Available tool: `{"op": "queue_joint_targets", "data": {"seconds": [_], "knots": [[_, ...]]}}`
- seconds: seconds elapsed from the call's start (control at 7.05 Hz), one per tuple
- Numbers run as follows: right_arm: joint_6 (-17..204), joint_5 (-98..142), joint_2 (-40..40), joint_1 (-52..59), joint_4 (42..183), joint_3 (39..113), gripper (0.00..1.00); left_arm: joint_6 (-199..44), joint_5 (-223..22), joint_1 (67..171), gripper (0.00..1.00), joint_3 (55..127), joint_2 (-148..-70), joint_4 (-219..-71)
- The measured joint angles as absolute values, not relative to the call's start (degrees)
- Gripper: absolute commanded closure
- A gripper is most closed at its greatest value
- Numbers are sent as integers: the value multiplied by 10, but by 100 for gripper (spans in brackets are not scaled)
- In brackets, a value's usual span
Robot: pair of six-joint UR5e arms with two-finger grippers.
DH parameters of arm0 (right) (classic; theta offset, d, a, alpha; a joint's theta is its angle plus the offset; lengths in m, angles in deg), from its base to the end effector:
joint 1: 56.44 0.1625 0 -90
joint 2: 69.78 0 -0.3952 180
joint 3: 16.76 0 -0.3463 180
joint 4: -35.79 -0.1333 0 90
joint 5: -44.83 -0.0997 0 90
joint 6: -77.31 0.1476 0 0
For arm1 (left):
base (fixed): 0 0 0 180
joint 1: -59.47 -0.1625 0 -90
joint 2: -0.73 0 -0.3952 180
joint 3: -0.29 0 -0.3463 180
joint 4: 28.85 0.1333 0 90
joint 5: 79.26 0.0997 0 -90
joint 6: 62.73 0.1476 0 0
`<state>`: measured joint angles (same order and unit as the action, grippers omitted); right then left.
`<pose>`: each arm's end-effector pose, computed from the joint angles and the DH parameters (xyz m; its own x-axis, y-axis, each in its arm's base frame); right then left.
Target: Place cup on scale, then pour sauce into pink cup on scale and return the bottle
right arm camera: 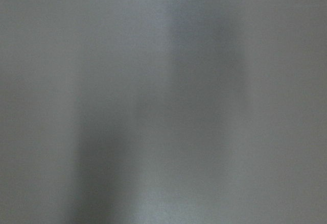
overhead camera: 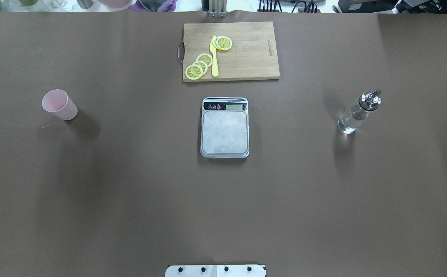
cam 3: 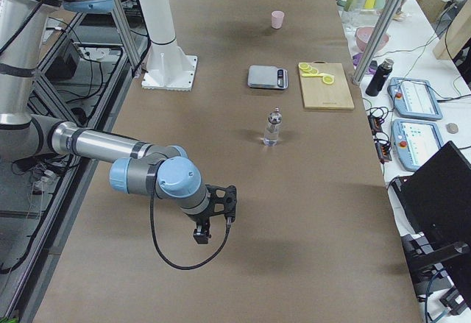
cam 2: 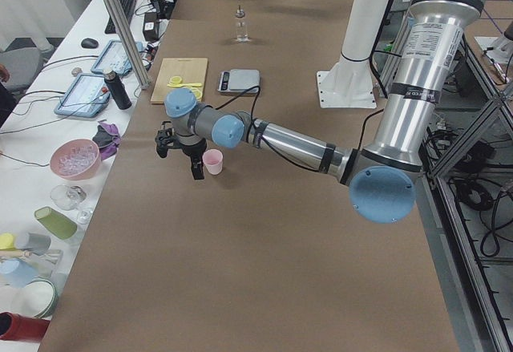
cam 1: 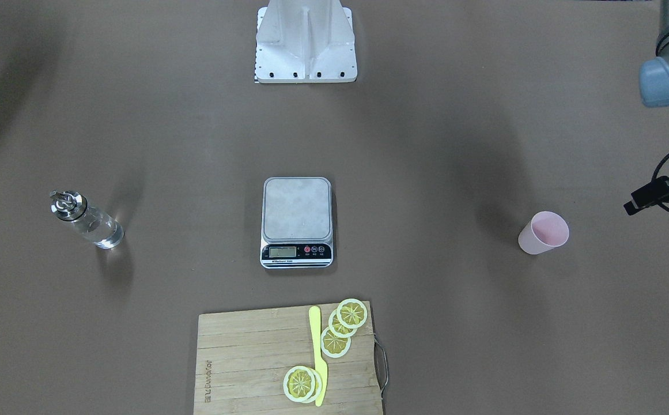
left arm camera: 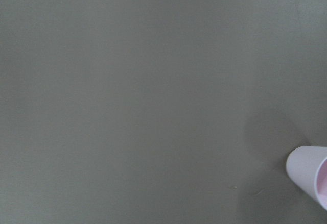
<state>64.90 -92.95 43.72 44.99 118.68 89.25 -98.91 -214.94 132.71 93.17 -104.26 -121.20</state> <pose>0.0800 -0.2744 0.6699 0.6849 -0.0759 0.7247 -0.0522 0.9869 0.1527 0.1353 -0.5452 0.5003 0.6422 -0.1767 -0.7459 0.1344 0.9840 -0.1173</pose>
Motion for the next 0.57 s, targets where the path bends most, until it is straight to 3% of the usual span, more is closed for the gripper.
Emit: {"op": "queue_joint_targets", "data": {"seconds": [0.57], "knots": [[549,-988,478,449,1011,877,0,-1010,-2151,1313,3,873,-1090,-1216]]}}
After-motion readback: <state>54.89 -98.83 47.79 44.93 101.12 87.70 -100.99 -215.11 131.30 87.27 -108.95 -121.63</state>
